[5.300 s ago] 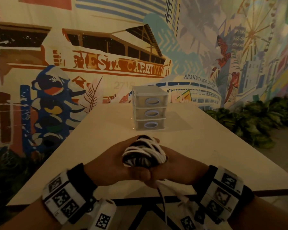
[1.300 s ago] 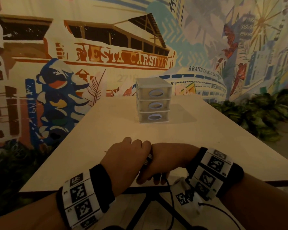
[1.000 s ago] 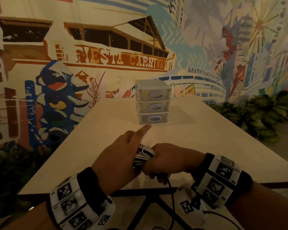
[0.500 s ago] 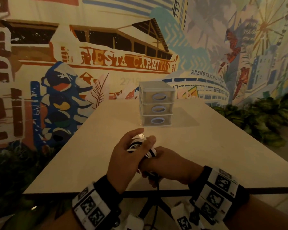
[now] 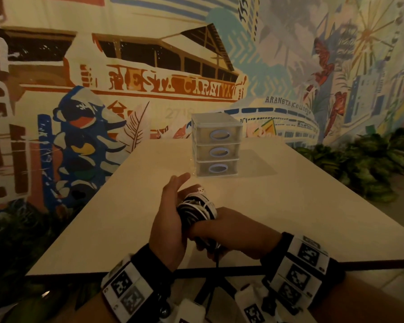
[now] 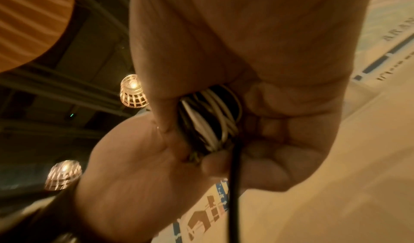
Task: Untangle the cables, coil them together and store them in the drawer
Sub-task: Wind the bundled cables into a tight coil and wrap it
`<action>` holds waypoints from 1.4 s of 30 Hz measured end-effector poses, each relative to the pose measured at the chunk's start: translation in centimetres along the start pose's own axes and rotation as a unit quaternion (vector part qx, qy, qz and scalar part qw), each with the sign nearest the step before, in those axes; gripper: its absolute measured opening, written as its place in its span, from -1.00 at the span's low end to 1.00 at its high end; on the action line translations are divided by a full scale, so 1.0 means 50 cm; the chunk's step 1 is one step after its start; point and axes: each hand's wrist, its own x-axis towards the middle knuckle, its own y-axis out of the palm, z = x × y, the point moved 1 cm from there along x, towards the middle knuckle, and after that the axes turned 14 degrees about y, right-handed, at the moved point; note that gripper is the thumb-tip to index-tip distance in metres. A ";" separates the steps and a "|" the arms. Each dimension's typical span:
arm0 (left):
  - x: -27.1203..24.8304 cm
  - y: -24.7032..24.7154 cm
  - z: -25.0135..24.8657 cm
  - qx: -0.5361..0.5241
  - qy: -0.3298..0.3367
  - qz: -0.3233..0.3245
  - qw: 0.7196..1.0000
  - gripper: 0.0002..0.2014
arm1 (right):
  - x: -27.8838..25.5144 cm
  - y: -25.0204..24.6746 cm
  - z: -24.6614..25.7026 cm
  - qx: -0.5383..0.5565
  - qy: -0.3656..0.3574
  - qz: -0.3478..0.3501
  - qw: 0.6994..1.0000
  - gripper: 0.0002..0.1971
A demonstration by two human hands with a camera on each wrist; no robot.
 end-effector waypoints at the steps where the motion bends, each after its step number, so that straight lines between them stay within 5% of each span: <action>1: 0.002 -0.003 -0.002 -0.001 0.001 0.005 1.000 -0.55 | 0.001 -0.004 -0.003 0.007 0.004 -0.004 1.000 -0.76; 7: -0.010 -0.018 -0.002 0.055 0.017 0.061 0.996 -0.64 | -0.002 -0.022 -0.004 0.056 -0.003 -0.004 0.998 -0.71; 11: -0.012 -0.012 0.001 0.052 0.014 0.046 0.997 -0.48 | 0.003 -0.005 -0.009 0.056 -0.015 -0.004 0.998 -0.69; 15: -0.008 -0.005 -0.007 -0.006 -0.021 0.008 1.000 -0.37 | 0.014 0.010 -0.014 0.006 -0.101 -0.097 0.990 -0.88; 21: -0.007 -0.009 -0.011 -0.003 -0.097 0.058 0.994 -0.33 | 0.021 0.009 -0.023 0.006 -0.175 -0.134 0.975 -0.96; 28: -0.009 -0.017 -0.041 0.024 -0.115 0.203 0.972 -0.28 | 0.017 0.003 -0.021 0.078 -0.197 -0.084 0.974 -0.85; 35: -0.018 -0.022 -0.027 0.175 0.018 0.200 0.964 -0.43 | -0.005 0.000 -0.009 0.039 -0.214 -0.039 0.975 -0.86; 42: -0.028 -0.038 -0.029 0.105 0.035 0.273 0.956 -0.19 | -0.029 -0.001 0.000 0.114 -0.255 0.076 0.957 -0.83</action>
